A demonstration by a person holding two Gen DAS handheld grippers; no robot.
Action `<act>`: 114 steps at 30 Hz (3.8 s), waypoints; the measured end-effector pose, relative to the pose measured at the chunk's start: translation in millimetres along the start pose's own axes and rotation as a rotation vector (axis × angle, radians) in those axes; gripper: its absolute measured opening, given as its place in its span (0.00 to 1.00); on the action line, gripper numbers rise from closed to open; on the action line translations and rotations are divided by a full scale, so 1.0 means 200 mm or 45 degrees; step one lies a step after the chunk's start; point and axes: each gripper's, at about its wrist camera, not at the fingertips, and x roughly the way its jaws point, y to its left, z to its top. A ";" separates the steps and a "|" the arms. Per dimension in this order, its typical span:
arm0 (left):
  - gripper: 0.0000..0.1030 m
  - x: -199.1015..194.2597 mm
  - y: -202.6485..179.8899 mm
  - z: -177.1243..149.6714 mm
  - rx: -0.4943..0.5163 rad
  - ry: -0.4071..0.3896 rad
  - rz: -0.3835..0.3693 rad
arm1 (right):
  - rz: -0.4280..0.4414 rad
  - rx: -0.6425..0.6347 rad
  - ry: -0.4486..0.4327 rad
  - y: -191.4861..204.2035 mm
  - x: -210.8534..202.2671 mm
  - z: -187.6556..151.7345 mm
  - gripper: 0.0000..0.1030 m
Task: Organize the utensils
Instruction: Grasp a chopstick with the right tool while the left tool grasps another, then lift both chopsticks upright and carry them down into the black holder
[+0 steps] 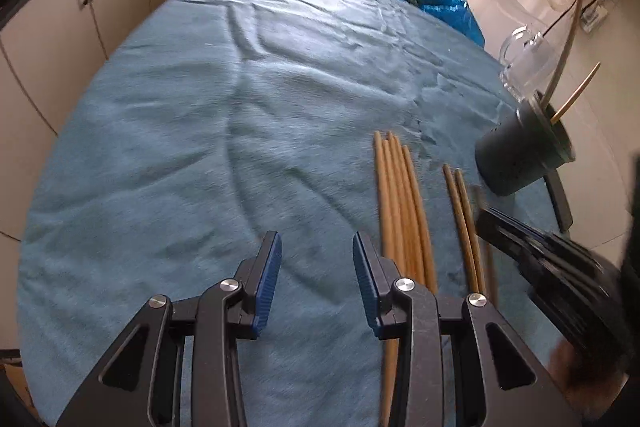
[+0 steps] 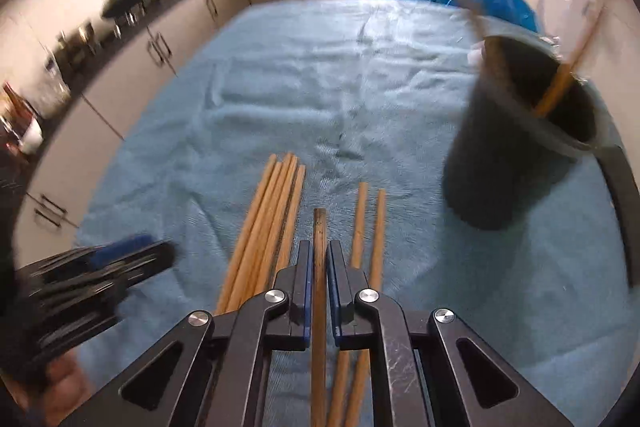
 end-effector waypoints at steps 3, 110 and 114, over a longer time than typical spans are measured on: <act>0.34 0.08 -0.06 0.07 0.019 0.036 0.011 | 0.053 0.065 -0.072 -0.07 -0.14 -0.04 0.08; 0.06 -0.88 -0.52 -0.02 0.261 -0.530 -0.095 | 0.225 0.149 -0.746 -0.28 -0.95 -0.24 0.08; 0.06 -0.88 -0.53 -0.02 0.270 -0.528 -0.102 | 0.218 0.162 -0.756 -0.30 -0.97 -0.25 0.08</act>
